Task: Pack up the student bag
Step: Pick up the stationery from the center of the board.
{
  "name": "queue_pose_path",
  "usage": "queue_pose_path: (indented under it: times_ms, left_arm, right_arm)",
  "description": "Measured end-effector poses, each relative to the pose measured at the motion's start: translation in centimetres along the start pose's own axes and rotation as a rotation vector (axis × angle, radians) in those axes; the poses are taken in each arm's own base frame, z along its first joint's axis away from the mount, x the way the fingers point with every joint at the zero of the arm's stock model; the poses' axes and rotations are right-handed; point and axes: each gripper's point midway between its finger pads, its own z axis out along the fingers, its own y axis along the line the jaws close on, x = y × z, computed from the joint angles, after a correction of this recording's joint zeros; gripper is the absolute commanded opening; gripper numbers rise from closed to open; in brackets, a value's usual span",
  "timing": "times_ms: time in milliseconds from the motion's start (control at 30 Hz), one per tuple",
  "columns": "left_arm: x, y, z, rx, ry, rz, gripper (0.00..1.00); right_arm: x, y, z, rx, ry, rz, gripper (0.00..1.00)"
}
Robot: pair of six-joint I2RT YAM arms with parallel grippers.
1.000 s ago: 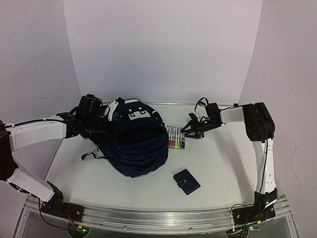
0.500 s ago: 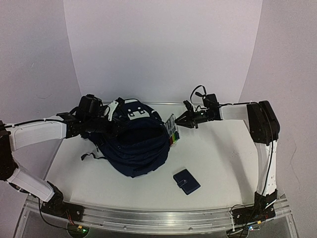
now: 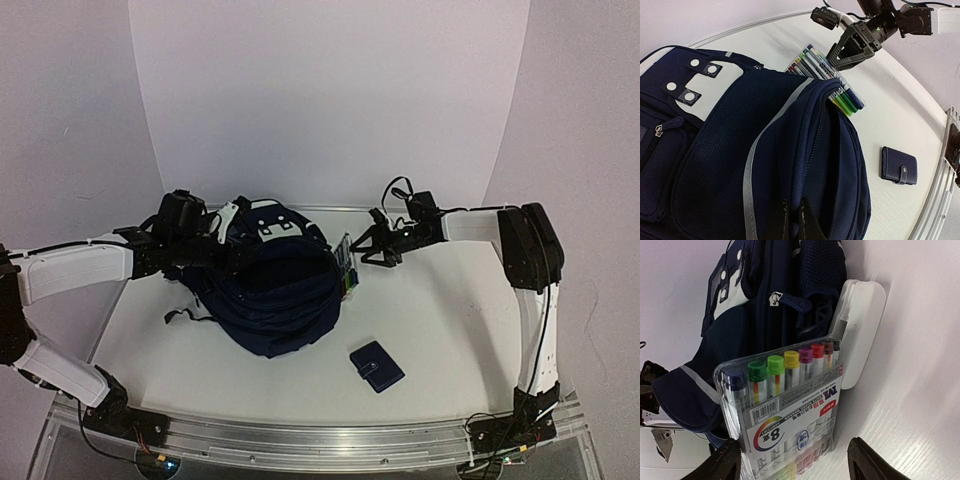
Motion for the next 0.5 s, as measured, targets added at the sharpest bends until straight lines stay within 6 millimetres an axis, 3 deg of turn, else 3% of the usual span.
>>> queue_pose_path:
  times_ms: [333, 500]
  left_arm:
    - [0.0, 0.0, 0.0, 0.000, 0.000, 0.000, 0.00]
    - [0.0, 0.0, 0.0, 0.000, 0.000, 0.000, 0.00]
  right_arm:
    - [2.1, 0.8, 0.2, -0.076, 0.074, 0.051, 0.86]
    - [2.3, 1.1, 0.2, -0.094, 0.083, 0.068, 0.90]
